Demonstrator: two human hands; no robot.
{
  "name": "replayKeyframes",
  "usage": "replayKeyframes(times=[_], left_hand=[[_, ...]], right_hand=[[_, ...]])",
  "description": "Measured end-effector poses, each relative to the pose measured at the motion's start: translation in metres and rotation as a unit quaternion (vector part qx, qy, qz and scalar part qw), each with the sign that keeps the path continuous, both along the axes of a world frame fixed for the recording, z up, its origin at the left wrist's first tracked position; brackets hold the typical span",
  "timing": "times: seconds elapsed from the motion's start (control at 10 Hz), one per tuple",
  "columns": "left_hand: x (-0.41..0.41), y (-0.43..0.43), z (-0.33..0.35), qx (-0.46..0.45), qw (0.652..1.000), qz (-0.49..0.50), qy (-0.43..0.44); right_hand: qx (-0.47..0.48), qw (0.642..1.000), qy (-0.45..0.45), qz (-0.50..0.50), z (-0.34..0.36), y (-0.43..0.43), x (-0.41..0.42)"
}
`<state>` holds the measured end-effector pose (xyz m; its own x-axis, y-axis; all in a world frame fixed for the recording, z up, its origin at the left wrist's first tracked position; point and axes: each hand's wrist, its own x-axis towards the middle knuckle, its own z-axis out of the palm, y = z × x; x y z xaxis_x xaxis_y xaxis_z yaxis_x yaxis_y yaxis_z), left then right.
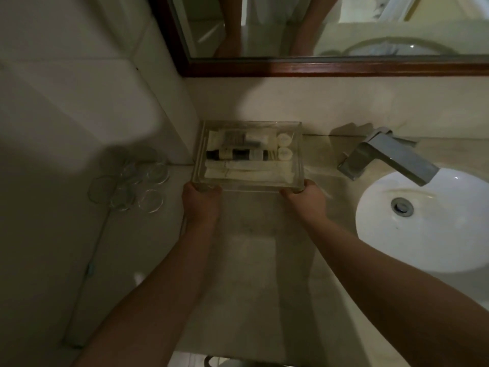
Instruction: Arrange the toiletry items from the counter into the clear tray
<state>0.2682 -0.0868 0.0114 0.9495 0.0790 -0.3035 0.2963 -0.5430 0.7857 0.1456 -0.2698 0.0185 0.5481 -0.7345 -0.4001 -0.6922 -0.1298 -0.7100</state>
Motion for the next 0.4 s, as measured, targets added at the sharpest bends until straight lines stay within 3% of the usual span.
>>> replayKeyframes(times=[0.4], left_hand=[[0.001, 0.000, -0.001, 0.006, 1.000, -0.003, 0.019]], right_hand=[[0.018, 0.997, 0.039, 0.058, 0.008, -0.015, -0.007]])
